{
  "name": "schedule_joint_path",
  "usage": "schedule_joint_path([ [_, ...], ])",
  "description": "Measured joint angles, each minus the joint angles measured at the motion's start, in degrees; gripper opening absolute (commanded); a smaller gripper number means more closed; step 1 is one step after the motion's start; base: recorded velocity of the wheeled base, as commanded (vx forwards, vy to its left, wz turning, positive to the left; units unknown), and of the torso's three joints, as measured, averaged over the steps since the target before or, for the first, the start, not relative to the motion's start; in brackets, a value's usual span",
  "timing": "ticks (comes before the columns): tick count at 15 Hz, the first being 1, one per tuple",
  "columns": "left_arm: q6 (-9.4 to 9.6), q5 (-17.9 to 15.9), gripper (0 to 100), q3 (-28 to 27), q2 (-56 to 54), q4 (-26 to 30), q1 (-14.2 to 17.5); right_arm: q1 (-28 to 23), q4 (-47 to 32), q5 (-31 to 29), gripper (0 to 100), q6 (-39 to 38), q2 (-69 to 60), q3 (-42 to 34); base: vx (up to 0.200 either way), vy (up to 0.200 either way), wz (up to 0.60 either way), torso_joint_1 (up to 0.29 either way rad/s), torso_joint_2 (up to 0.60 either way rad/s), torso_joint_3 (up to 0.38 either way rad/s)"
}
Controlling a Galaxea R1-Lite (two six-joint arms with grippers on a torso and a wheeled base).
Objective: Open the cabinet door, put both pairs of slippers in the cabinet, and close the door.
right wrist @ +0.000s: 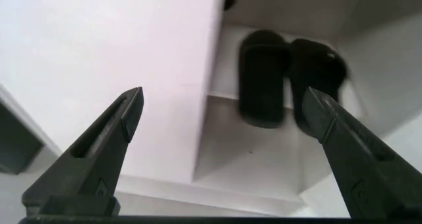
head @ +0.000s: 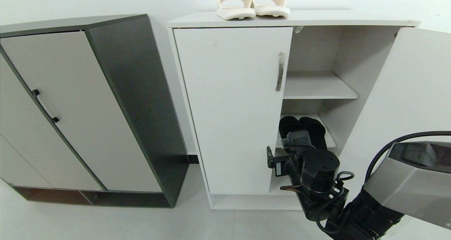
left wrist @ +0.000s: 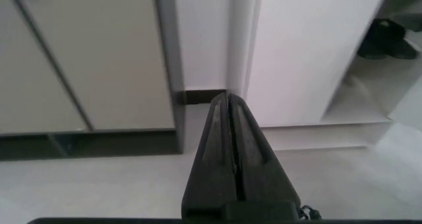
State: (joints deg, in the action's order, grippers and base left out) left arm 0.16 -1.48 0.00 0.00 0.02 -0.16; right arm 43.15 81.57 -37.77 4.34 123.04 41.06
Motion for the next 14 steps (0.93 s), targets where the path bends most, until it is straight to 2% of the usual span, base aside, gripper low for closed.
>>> schedule_joint_path([
  [14,-0.16,0.1,0,0.0,0.0,0.0,0.0,-0.1,0.2,0.4,100,0.4,0.4,-1.0,0.0,0.0,0.0,0.0,-0.01,-0.014],
])
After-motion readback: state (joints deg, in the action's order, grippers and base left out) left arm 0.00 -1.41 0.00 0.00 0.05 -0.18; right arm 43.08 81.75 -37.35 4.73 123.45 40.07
